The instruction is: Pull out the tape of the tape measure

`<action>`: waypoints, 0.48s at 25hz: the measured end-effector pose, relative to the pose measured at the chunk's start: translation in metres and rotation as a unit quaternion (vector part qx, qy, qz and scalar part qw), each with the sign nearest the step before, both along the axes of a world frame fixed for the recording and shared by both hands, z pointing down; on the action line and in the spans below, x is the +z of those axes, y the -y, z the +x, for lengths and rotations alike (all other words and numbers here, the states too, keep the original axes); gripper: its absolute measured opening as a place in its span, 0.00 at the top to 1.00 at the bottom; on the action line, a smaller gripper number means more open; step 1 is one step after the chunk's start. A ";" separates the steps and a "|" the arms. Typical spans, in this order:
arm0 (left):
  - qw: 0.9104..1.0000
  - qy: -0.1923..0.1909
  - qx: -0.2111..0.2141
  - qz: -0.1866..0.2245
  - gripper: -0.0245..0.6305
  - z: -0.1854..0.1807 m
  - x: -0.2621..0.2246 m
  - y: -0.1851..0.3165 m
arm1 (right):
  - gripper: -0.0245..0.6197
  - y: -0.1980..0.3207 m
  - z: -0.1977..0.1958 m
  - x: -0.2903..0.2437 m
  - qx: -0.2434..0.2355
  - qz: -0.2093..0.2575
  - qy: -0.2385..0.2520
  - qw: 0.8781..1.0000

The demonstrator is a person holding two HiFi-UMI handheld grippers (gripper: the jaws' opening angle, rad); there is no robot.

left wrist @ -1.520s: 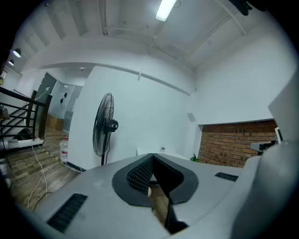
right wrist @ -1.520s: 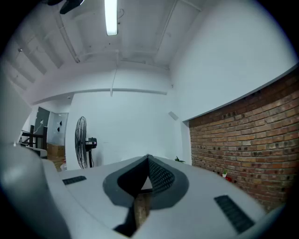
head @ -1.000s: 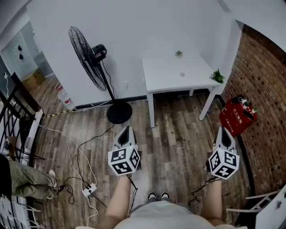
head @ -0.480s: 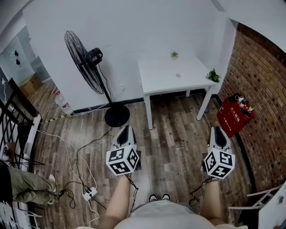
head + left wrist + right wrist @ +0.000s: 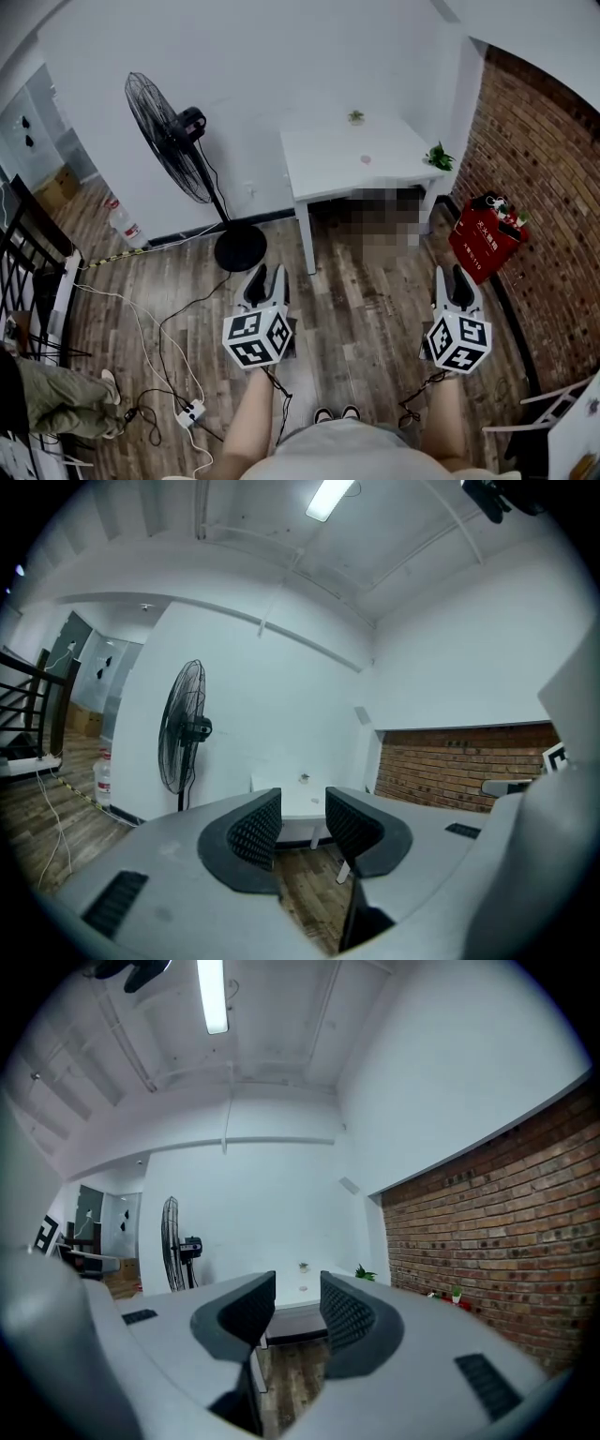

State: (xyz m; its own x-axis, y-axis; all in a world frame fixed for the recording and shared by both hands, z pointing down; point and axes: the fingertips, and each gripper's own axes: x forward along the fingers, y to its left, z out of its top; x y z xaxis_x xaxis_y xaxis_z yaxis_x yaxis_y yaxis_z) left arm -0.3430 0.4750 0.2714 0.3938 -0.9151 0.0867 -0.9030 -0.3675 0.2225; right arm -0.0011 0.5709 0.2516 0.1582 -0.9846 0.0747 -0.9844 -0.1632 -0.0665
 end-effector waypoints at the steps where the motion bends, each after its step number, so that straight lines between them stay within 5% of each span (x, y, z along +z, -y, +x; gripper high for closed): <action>1: 1.000 0.002 0.002 0.000 0.75 0.000 0.000 0.000 | 0.72 0.000 -0.001 0.001 0.000 -0.001 0.001 1.000; 12: 1.000 0.013 0.010 -0.019 0.73 -0.017 0.020 0.002 | 0.70 -0.004 -0.015 0.022 0.012 -0.018 0.009 1.000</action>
